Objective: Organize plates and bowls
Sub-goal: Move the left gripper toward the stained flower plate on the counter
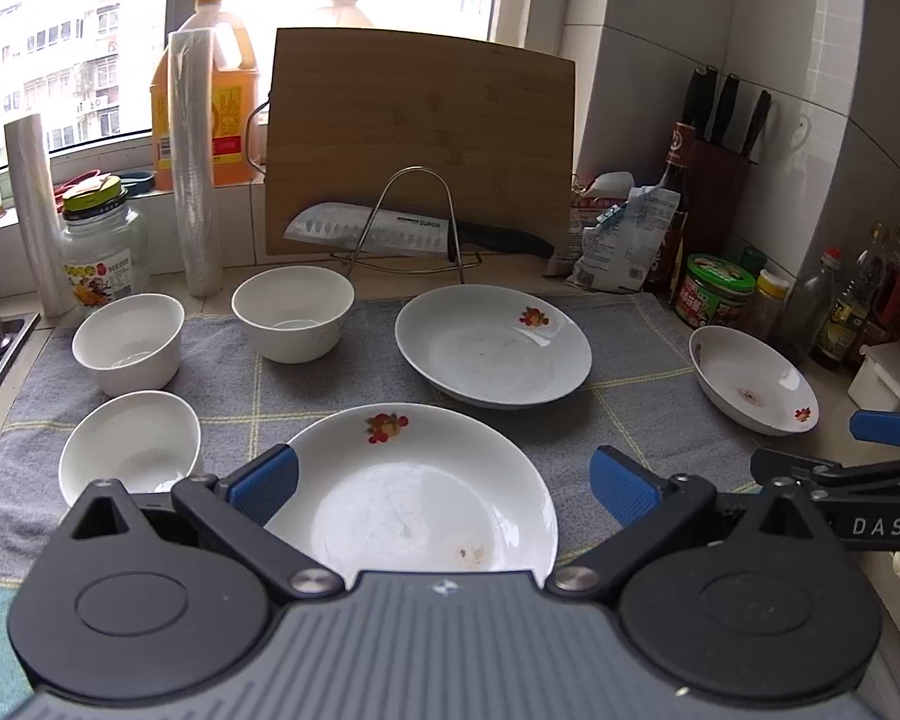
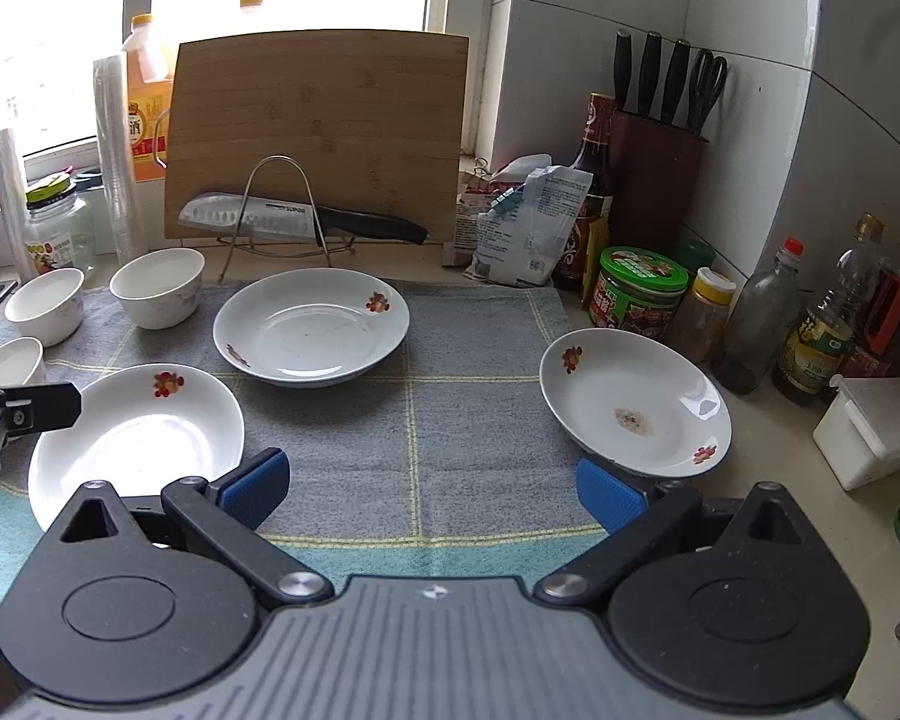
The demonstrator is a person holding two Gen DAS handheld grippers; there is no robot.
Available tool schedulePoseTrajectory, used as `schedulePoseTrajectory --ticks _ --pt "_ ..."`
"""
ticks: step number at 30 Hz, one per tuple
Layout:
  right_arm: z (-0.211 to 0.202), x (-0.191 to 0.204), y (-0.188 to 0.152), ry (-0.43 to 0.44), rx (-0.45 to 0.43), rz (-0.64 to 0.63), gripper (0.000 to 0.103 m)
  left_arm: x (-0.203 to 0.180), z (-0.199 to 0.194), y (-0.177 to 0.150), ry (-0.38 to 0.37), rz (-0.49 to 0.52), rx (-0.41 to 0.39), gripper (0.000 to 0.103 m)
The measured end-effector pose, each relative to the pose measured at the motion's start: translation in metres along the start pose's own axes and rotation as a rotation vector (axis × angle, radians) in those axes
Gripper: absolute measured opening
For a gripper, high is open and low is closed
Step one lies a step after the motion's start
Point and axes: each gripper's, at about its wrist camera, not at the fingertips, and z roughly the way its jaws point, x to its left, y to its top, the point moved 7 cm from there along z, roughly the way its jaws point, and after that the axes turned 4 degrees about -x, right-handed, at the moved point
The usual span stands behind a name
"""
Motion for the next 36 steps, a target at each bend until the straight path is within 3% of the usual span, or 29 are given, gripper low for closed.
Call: schedulePoseTrajectory --ticks 5,16,23,29,36 --pt "0.01 0.0 0.003 -0.061 0.022 -0.016 0.103 0.002 0.019 0.005 -0.085 0.004 -0.014 0.102" --pt "0.021 -0.016 0.009 -0.119 0.048 0.001 0.103 -0.012 0.05 0.008 -0.251 0.014 0.049 0.102" --pt "0.04 -0.042 0.003 -0.102 0.061 0.01 0.103 -0.034 0.068 0.01 -0.229 0.029 0.061 0.102" --pt "0.066 -0.071 0.004 -0.014 0.044 0.011 0.103 -0.056 0.081 0.015 -0.151 0.041 0.081 0.102" --pt "0.089 -0.103 0.015 0.071 0.001 -0.019 0.103 -0.087 0.094 0.026 -0.122 0.024 0.065 0.102"
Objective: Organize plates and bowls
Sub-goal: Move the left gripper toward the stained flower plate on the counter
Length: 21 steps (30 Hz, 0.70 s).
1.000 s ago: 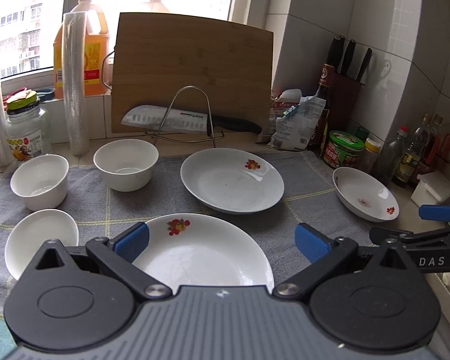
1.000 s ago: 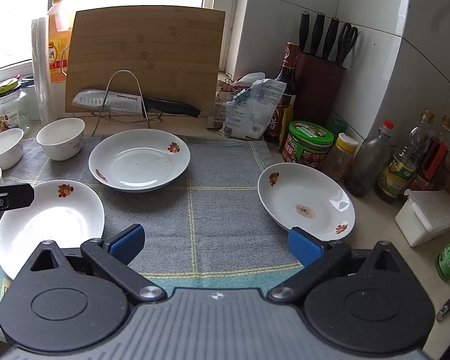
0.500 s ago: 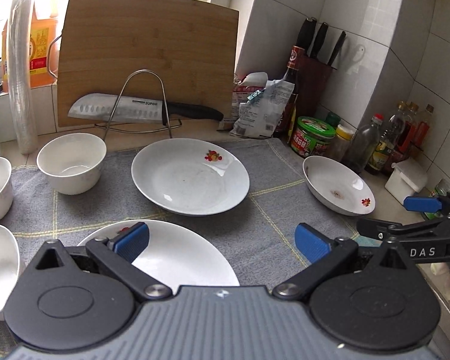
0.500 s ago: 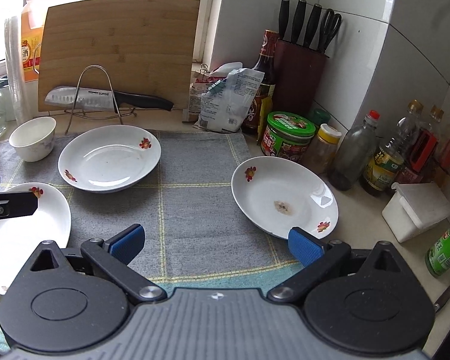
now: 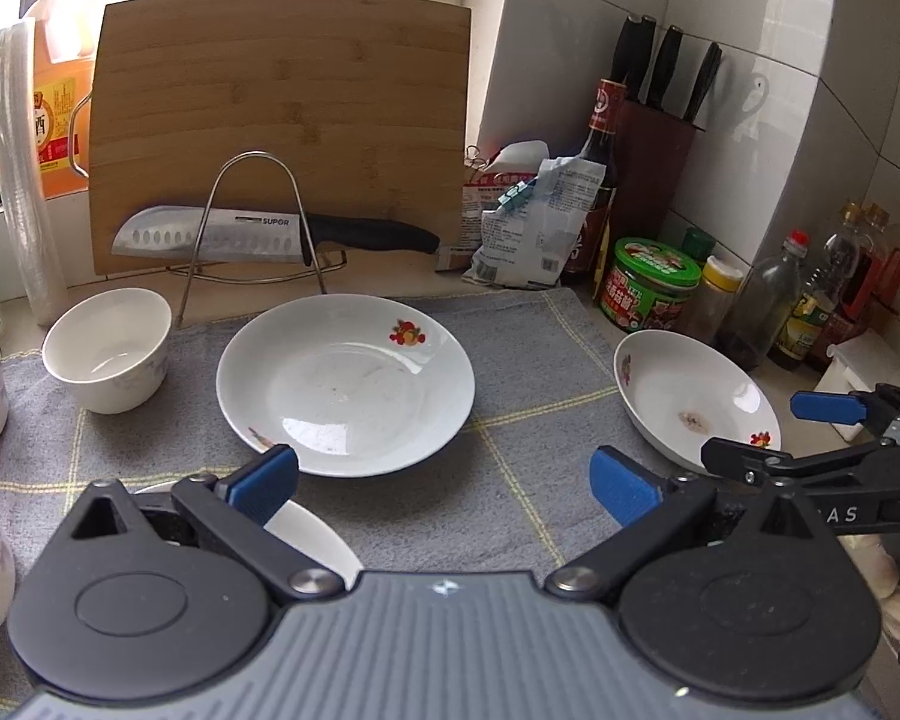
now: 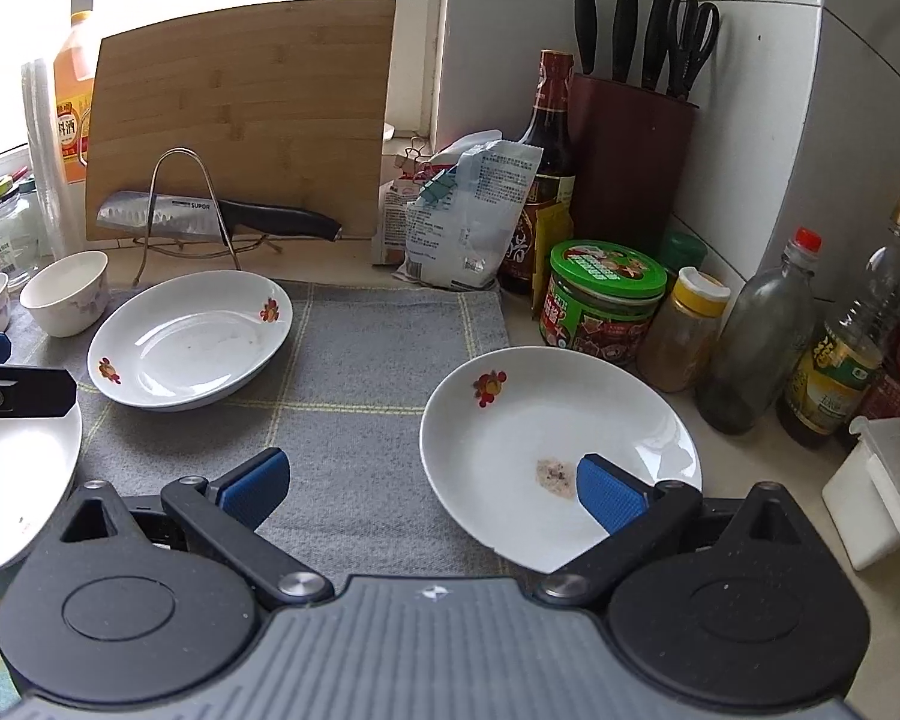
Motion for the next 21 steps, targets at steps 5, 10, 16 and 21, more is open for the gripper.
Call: schedulePoseTrajectory --ticks 5,10,16,21 --pt "0.01 -0.019 -0.004 0.036 0.013 0.03 0.103 -0.016 0.011 -0.002 0.018 0.009 0.035 0.102" --pt "0.011 -0.023 -0.013 0.041 0.029 0.016 0.103 -0.026 0.02 -0.005 0.0 0.036 0.061 0.102" --pt "0.008 -0.025 -0.017 -0.013 0.038 -0.007 0.103 -0.034 0.029 -0.003 -0.061 0.088 0.074 0.102" --pt "0.003 -0.038 -0.019 -0.057 0.04 0.018 0.103 -0.047 0.04 0.003 -0.105 0.13 0.088 0.102"
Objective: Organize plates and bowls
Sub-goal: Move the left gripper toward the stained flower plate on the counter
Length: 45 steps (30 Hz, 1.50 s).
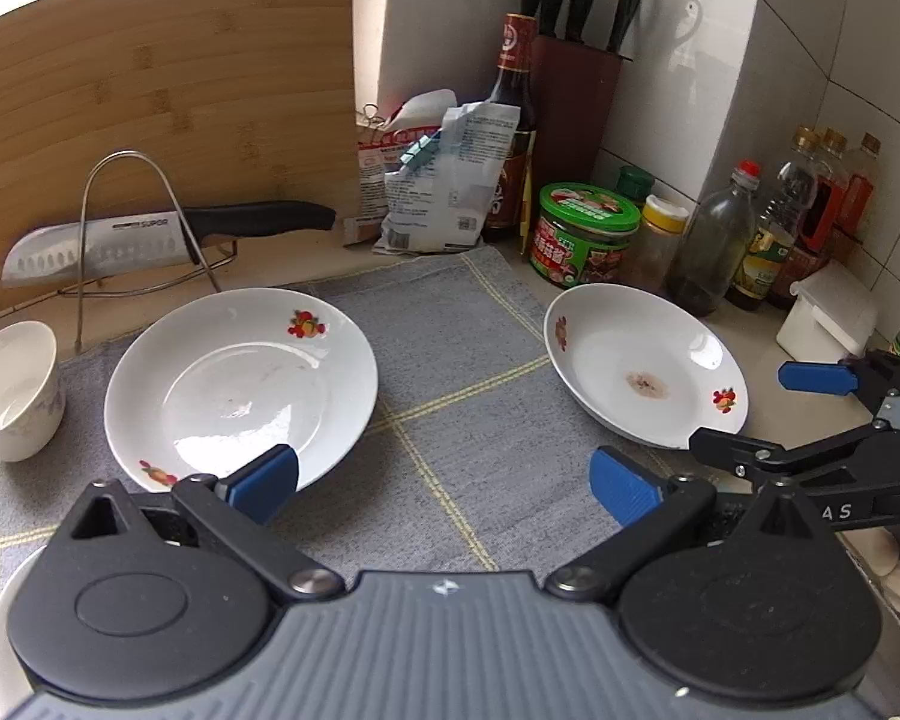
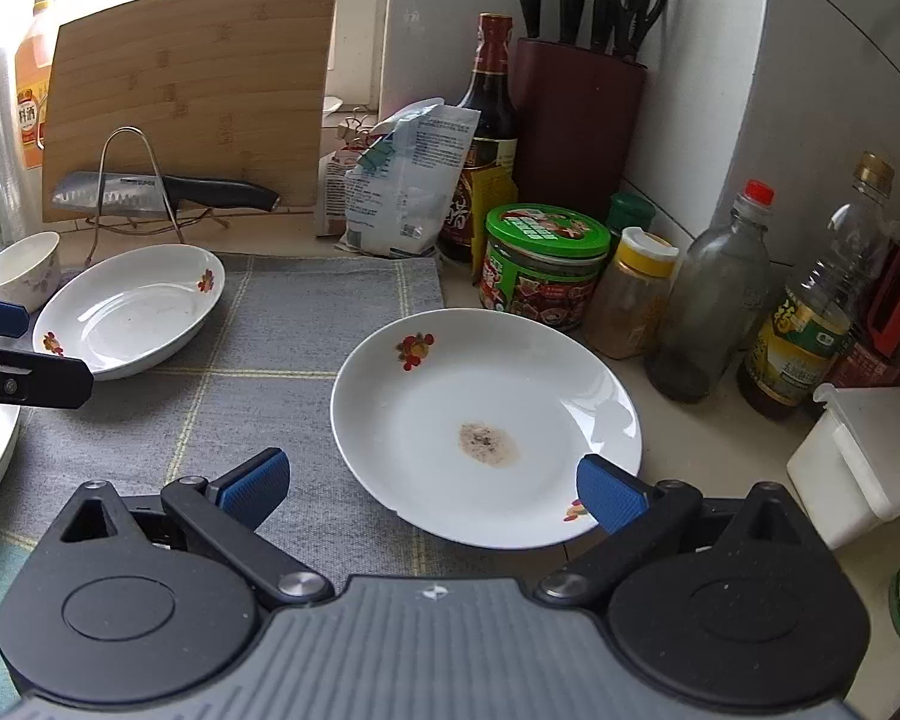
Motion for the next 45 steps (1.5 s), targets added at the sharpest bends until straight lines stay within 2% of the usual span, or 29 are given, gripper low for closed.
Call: schedulePoseTrajectory --ticks 7,14,23,28,37,39,45 --pt "0.001 -0.005 -0.011 0.007 0.022 -0.005 0.103 -0.017 0.008 -0.008 -0.047 0.031 0.037 0.102" --pt "0.007 -0.006 -0.017 0.018 0.037 0.009 0.103 -0.022 0.014 -0.015 -0.053 0.051 0.066 0.102" --pt "0.012 -0.033 -0.032 0.003 0.053 0.073 0.103 -0.048 0.042 0.005 -0.108 0.07 0.089 0.102" --pt "0.015 -0.045 -0.039 0.009 0.062 0.096 0.103 -0.063 0.063 0.014 -0.112 0.089 0.108 0.102" --pt "0.019 -0.03 -0.049 0.071 0.062 0.028 0.103 -0.061 0.053 -0.003 -0.091 0.067 0.133 0.102" --pt "0.022 -0.026 -0.05 0.074 0.074 0.016 0.103 -0.06 0.055 0.0 -0.079 0.075 0.132 0.101" --pt "0.027 -0.038 -0.053 0.052 0.077 0.034 0.103 -0.07 0.08 0.022 -0.119 0.072 0.132 0.101"
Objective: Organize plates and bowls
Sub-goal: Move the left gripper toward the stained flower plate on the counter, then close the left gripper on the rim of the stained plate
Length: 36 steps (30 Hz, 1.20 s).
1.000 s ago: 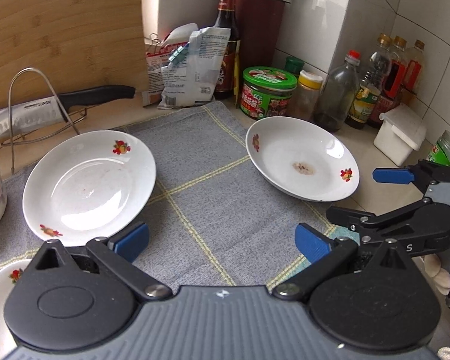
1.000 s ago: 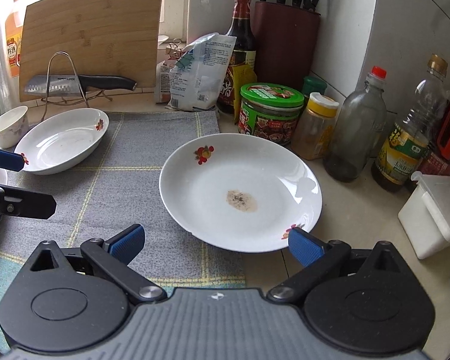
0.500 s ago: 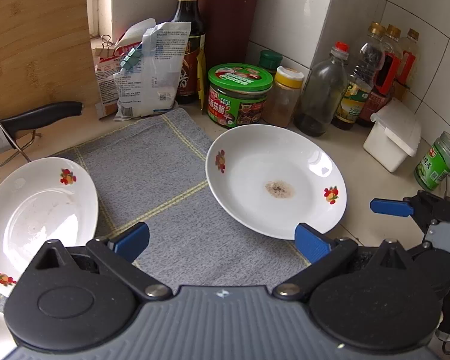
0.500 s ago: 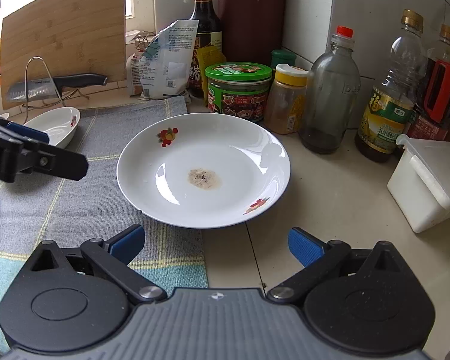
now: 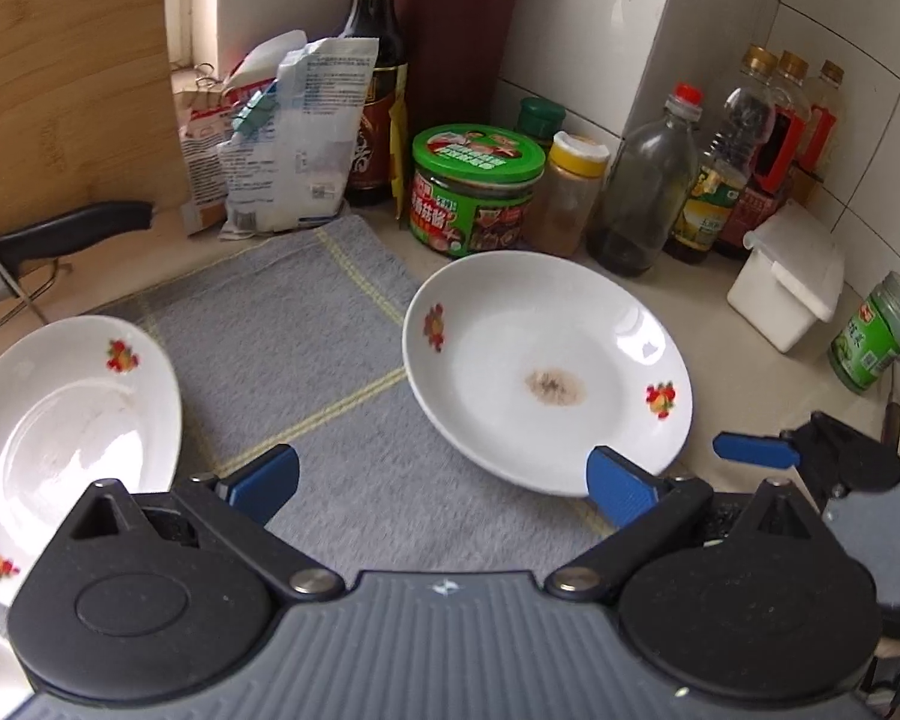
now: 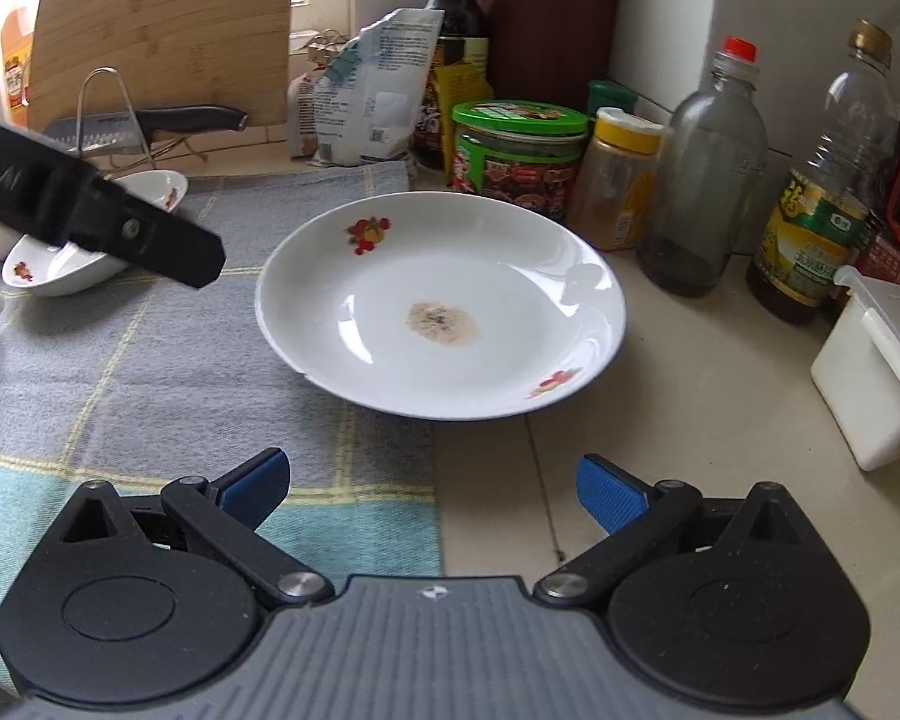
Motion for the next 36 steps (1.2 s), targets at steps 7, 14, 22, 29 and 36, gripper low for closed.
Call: schedulePoseTrajectory --ticks 7,14,22,29,36 --pt "0.007 -0.024 0.005 0.028 -0.015 0.029 0.103 -0.011 0.041 0.028 -0.021 0.012 0.042 0.1" --pt "0.024 -0.029 0.009 0.118 -0.011 -0.006 0.103 -0.016 0.084 0.041 -0.035 -0.004 0.088 0.094" --pt "0.039 -0.026 0.014 0.158 0.001 -0.074 0.103 -0.017 0.115 0.046 -0.044 -0.003 0.111 0.094" --pt "0.048 -0.025 0.017 0.181 -0.001 -0.123 0.103 -0.016 0.132 0.054 -0.065 -0.006 0.127 0.092" --pt "0.052 -0.028 0.019 0.21 -0.009 -0.147 0.103 -0.019 0.146 0.066 -0.103 0.017 0.165 0.078"
